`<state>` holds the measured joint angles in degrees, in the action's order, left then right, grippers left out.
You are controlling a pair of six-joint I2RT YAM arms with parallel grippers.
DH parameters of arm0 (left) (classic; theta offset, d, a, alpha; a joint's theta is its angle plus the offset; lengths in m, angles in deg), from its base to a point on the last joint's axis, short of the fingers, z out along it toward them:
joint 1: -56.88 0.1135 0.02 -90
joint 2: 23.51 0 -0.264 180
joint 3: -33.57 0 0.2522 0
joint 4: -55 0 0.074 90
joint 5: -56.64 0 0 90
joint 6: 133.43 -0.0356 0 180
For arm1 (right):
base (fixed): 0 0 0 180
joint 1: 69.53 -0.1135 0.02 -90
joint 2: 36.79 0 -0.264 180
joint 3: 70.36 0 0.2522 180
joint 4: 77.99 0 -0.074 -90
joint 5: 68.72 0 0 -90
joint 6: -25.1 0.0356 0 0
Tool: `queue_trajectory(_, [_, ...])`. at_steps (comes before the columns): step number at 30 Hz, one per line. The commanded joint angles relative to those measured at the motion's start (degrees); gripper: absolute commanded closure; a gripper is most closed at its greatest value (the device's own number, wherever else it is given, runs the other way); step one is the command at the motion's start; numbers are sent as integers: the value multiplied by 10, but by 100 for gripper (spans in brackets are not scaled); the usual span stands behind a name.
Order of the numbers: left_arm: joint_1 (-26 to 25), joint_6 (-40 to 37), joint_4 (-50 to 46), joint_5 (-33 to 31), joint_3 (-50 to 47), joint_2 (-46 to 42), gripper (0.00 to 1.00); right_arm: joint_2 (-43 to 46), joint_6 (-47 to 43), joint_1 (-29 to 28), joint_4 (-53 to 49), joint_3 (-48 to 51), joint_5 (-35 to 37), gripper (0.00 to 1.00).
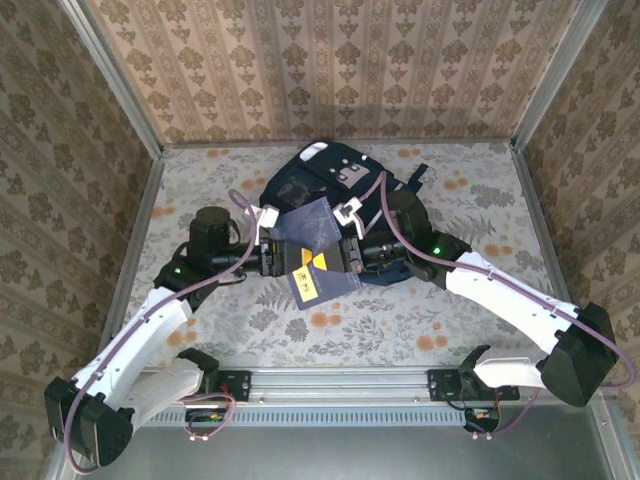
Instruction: Pack books, pencil case, and school supplies into a backpack
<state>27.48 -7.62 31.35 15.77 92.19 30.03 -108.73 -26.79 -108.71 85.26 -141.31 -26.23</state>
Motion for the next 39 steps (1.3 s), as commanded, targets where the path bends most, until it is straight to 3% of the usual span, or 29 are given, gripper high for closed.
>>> queue_trajectory(1, [-11, 20, 69, 22, -14, 0, 32, 24, 9, 7, 48, 14, -29, 100])
queue_trajectory(7, [-16, 25, 89, 13, -26, -18, 52, 27, 25, 30, 71, 31, -37, 100])
queue_trajectory(15, [-20, 77, 193, 29, -65, -20, 100, 6, 32, 31, 84, 24, -46, 100])
queue_trajectory(22, [-21, 68, 191, 5, -67, -34, 100, -2, 34, 34, 81, 19, -32, 99])
queue_trajectory(24, [-21, 65, 189, -7, -71, -39, 100, -4, 37, 34, 84, 21, -27, 87])
queue_trajectory(26, [-21, 66, 193, -22, -75, -47, 100, -5, 41, 35, 89, 25, -15, 64])
queue_trajectory(28, [-21, 66, 192, -42, -78, -56, 100, -1, 50, 35, 100, 32, 6, 49])
queue_trajectory(32, [-20, 59, 174, -116, -88, -80, 100, 25, 118, 35, 197, 95, 103, 28])
queue_trajectory(35, [-19, 85, 207, -178, -107, -100, 100, 47, 195, 32, 306, 159, 199, 19])
queue_trajectory(39, [-18, 124, 250, -238, -124, -117, 100, 54, 248, 12, 425, 211, 263, 18])
